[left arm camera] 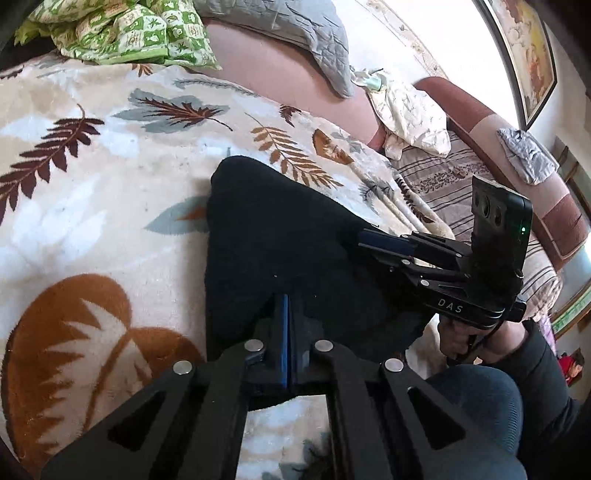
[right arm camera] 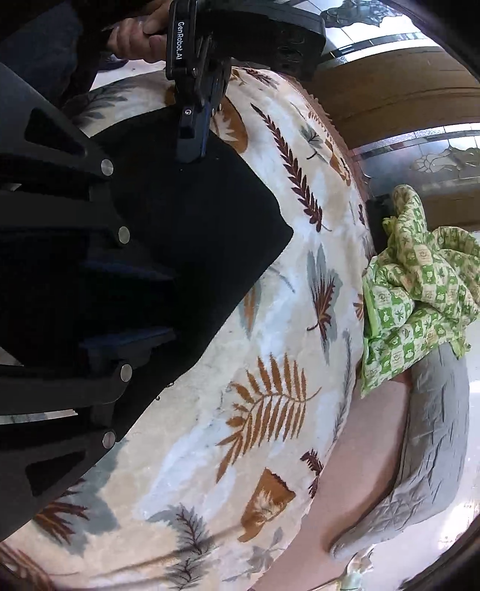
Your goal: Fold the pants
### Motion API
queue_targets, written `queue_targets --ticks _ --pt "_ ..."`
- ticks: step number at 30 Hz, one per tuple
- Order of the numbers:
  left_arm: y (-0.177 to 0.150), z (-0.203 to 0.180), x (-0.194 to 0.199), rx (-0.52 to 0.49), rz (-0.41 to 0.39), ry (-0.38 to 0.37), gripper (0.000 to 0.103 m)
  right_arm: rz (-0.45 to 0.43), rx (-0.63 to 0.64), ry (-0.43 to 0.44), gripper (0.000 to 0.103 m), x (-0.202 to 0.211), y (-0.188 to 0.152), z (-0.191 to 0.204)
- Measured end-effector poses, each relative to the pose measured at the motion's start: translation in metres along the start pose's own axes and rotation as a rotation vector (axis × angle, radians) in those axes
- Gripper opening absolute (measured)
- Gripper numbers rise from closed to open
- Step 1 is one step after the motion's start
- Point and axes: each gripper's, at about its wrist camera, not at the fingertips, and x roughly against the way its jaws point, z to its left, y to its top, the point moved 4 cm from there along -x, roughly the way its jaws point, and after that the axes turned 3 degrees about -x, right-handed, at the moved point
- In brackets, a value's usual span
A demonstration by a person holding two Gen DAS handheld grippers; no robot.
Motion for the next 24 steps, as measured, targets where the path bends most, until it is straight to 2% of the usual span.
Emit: queue_targets --ticks 4,10,13,15,17,18,19,21,23,24 --pt "0.002 -0.007 -0.001 -0.03 0.025 0.054 0.001 0.002 -0.062 0.041 0.029 0.001 -0.001 -0.006" --pt "0.006 -0.001 0.0 0.021 0.056 0.024 0.001 -0.009 -0.032 0.006 0.03 0.003 -0.001 0.0" --pt "0.011 -0.01 0.006 -0.019 0.056 0.062 0.001 -0.045 -0.039 0.007 0.03 0.024 0.001 0.002" --pt "0.017 -0.027 0.023 -0.091 0.007 0.083 0.009 -0.097 -0.036 0.041 0.03 0.046 -0.002 0.005" --pt "0.02 -0.041 0.036 -0.178 -0.042 0.085 0.031 -0.118 -0.014 0.084 0.033 0.065 -0.009 0.011" --pt "0.02 -0.043 0.038 -0.197 -0.051 0.097 0.036 -0.106 0.0 0.083 0.036 0.069 -0.014 0.014" --pt "0.018 -0.036 0.031 -0.178 -0.019 0.128 0.038 -0.063 0.008 0.071 0.036 0.067 -0.021 0.015" --pt "0.007 -0.012 0.001 -0.113 0.095 0.153 0.035 0.088 0.005 0.085 0.037 0.043 -0.041 0.014" --pt "0.004 -0.003 -0.003 -0.099 0.061 0.124 0.035 0.081 0.009 0.09 0.037 0.039 -0.042 0.013" --pt "0.006 -0.003 -0.001 -0.086 0.07 0.118 0.035 0.085 -0.01 0.099 0.037 0.039 -0.039 0.011"
